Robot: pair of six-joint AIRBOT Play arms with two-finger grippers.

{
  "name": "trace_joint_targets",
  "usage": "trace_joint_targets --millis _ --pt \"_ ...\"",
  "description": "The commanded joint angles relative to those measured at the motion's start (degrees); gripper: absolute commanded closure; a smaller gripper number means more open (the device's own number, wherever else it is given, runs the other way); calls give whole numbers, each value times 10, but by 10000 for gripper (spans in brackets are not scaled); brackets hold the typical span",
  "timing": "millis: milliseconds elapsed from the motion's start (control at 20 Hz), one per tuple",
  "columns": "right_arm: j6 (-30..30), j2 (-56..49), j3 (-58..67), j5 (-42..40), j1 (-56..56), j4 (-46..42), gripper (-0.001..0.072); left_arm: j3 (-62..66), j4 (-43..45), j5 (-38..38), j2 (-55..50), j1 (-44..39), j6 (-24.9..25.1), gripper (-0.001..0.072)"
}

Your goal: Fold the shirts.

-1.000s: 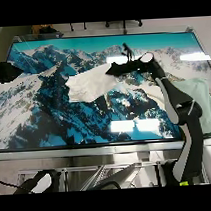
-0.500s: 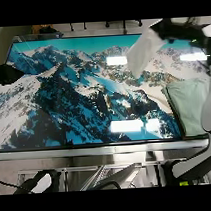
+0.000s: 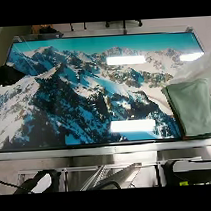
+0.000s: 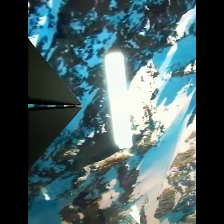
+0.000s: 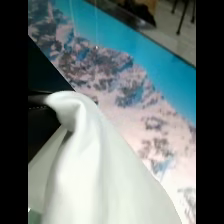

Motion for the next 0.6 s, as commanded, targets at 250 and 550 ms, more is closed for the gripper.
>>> trace_joint_targets --millis 250,550 --pt "64 53 -43 255 -49 -184 694 0 0 -9 -1 0 0 693" --pt "41 91 -163 257 -49 -292 694 0 0 -11 -1 0 0 693"
